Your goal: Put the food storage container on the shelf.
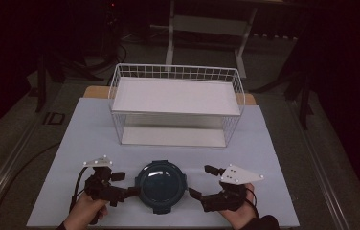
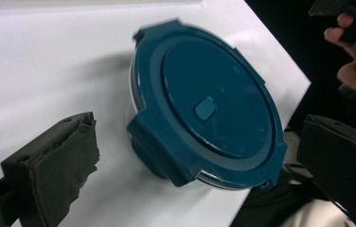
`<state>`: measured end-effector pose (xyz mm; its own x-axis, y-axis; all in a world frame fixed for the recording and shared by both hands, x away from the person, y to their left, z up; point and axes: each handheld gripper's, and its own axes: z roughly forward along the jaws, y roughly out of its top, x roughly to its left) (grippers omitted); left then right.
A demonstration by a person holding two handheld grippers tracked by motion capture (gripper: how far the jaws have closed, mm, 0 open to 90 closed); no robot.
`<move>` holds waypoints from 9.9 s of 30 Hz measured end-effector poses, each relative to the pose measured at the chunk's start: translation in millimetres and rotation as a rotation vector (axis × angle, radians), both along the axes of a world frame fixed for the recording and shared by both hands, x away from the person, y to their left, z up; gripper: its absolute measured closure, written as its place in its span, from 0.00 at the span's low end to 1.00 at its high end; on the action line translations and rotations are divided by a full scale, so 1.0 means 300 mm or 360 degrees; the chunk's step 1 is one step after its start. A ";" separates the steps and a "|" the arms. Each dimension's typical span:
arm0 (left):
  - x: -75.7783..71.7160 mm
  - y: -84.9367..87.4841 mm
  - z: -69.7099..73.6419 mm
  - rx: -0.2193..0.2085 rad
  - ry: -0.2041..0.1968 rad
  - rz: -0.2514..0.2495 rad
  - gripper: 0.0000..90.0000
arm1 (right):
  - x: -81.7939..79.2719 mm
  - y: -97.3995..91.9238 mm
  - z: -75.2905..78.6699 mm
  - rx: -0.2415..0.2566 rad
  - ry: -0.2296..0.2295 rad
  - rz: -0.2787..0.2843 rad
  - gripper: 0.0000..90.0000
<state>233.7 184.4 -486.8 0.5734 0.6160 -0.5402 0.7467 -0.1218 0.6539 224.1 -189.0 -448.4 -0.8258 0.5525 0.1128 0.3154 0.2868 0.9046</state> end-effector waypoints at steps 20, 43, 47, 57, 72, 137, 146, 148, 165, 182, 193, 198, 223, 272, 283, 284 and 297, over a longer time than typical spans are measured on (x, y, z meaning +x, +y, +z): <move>0.067 0.027 -0.129 -0.0297 0.0737 0.0156 0.41 | 0.003 0.009 -0.024 -0.0025 0.0071 0.0002 0.13; 0.010 0.001 -0.097 -0.0274 0.0499 -0.0031 0.63 | 0.059 0.008 -0.113 0.0051 0.0567 -0.0011 0.32; -0.006 0.005 -0.097 -0.0258 0.0449 -0.0064 0.64 | 0.066 0.010 -0.128 0.0060 0.0666 0.0003 0.36; -0.035 0.008 -0.097 -0.0245 0.0360 -0.0096 0.64 | 0.075 0.018 -0.173 0.0126 0.0907 0.0086 0.58; -0.061 -0.006 -0.085 -0.0216 0.0302 -0.0048 0.64 | 0.064 0.018 -0.193 0.0226 0.1022 0.0018 0.61; 0.302 -0.169 0.002 -0.0183 -0.0209 -0.0058 0.64 | 0.379 -0.129 -0.084 0.0300 0.0600 -0.0139 0.61; 0.394 -0.172 -0.027 -0.0230 -0.0244 -0.0017 0.64 | 0.470 -0.129 -0.093 0.0282 0.0576 -0.0165 0.61; 0.413 -0.170 -0.027 -0.0217 -0.0260 -0.0016 0.63 | 0.487 -0.127 -0.094 0.0284 0.0567 -0.0170 0.61; 0.500 -0.160 -0.105 -0.0212 -0.0218 0.0078 0.62 | 0.571 -0.098 -0.168 0.0281 0.0614 -0.0256 0.61; 0.547 -0.138 -0.136 -0.0381 -0.0042 0.0136 0.58 | 0.614 -0.081 -0.173 0.0315 0.0647 -0.0331 0.56; 0.546 -0.152 -0.131 -0.0323 -0.0135 0.0224 0.45 | 0.624 -0.043 -0.169 0.0306 0.0625 -0.0421 0.57; 0.546 -0.156 -0.119 -0.0244 -0.0210 0.0256 0.45 | 0.615 -0.030 -0.162 0.0268 0.0562 -0.0461 0.57; 0.393 -0.142 -0.039 -0.0100 -0.0444 0.0009 0.00 | 0.406 0.011 -0.086 0.0135 0.0333 -0.0310 0.64; -0.011 -0.061 -0.015 0.0059 -0.0691 -0.0100 0.00 | 0.485 0.215 -0.198 -0.0115 0.0401 -0.0265 1.00; -0.011 -0.064 -0.019 0.0072 -0.0717 -0.0106 0.00 | 0.533 0.227 -0.191 -0.0105 0.0421 -0.0288 1.00; -0.012 -0.065 -0.019 0.0074 -0.0717 -0.0109 0.00 | 0.533 0.230 -0.191 -0.0108 0.0417 -0.0288 1.00; -0.019 -0.066 -0.010 0.0067 -0.0724 -0.0116 0.00 | 0.460 0.218 -0.153 -0.0058 0.0344 -0.0223 0.77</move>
